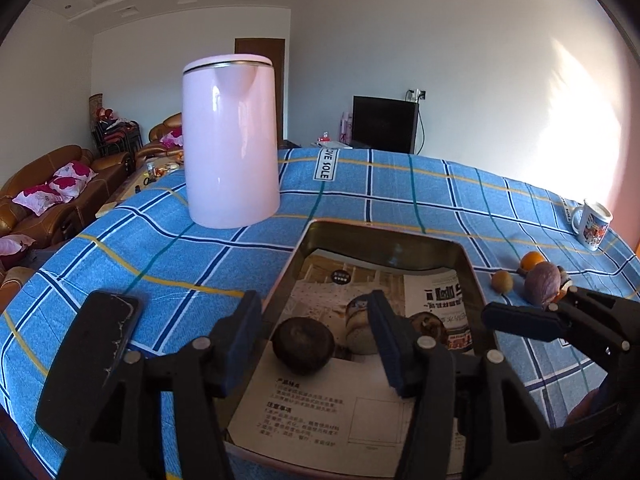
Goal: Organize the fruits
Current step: 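Open both tools to release the fruits into the tin and withdraw, then grasp the purple round fruit with the left tool while the right grasps an orange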
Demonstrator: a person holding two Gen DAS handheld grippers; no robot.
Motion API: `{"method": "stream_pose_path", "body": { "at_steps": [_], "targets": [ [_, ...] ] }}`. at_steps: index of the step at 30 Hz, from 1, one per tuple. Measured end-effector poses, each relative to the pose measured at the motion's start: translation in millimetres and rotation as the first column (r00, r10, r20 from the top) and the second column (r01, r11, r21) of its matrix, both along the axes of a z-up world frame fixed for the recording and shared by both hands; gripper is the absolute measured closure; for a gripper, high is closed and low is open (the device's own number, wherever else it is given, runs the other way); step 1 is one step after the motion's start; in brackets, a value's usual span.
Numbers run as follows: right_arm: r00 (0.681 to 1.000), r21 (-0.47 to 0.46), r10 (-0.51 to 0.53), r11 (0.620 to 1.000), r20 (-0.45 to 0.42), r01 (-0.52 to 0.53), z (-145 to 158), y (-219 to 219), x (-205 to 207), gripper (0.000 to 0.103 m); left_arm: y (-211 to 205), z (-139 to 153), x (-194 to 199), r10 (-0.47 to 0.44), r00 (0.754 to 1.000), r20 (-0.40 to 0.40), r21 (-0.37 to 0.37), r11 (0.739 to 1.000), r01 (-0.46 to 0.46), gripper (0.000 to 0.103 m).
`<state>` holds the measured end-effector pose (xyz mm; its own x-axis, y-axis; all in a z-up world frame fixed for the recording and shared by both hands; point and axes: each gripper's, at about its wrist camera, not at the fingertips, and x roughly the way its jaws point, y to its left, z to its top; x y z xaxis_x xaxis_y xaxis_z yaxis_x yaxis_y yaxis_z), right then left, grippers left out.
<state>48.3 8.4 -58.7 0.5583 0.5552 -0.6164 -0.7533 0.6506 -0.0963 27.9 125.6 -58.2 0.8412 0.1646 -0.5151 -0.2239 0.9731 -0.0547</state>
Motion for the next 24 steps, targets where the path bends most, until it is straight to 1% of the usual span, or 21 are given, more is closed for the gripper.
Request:
{"method": "stream_pose_path", "body": {
  "at_steps": [2,4,6,8,11,12,14,16,19,22,24],
  "targets": [
    [1.0,0.023,-0.008,1.0,0.005,0.008,4.7,-13.3,-4.0,0.042,-5.7,7.4,-3.9,-0.012,1.0,0.023,0.0,1.0,0.012,0.038],
    [0.998,0.029,-0.043,0.999,0.037,0.042,11.5,-33.1,-8.8,0.042,-15.2,13.9,-5.8,-0.031,0.999,0.042,0.006,1.0,0.031,0.033],
    [0.994,0.044,-0.096,0.995,0.056,0.094,16.3,-61.5,-10.8,0.042,-29.2,19.0,-5.6,-0.062,0.997,0.052,0.014,0.998,0.061,0.03],
    [0.984,0.048,-0.171,0.985,0.055,0.168,18.4,-93.7,-8.6,0.042,-45.5,22.7,-3.8,-0.096,0.994,0.061,0.018,0.995,0.095,0.028],
    [0.94,0.014,-0.333,0.943,0.078,0.333,15.3,-143.8,1.7,0.042,-74.4,24.0,3.3,-0.165,0.985,0.051,0.024,0.986,0.164,0.028],
    [0.923,0.007,-0.378,0.926,0.066,0.379,13.6,-157.5,8.1,0.042,-83.7,23.9,6.2,-0.191,0.981,0.045,0.023,0.982,0.19,0.028],
    [0.9,0.012,-0.435,0.9,0.013,0.435,10.4,-181.1,19.9,0.042,-102.0,22.8,12.4,-0.238,0.971,0.024,0.026,0.971,0.237,0.028],
    [0.888,0.006,-0.459,0.888,-0.025,0.459,7.4,-193.6,28.4,0.042,-116.6,21.7,17.9,-0.273,0.962,0.008,0.022,0.962,0.273,0.028],
    [0.894,0.018,-0.442,0.896,-0.077,0.444,4.9,-195.6,38.1,0.042,-132.7,21.0,23.9,-0.305,0.952,-0.014,0.032,0.952,0.305,0.028],
    [0.901,-0.001,-0.415,0.908,-0.126,0.418,-3.5,-190.9,45.1,0.042,-143.4,20.5,28.2,-0.324,0.946,-0.034,0.045,0.945,0.325,0.028],
    [0.896,-0.013,-0.413,0.909,-0.164,0.416,-9.2,-194.7,47.9,0.042,-148.6,20.9,31.6,-0.335,0.941,-0.039,0.049,0.94,0.337,0.028]
  ]
}}
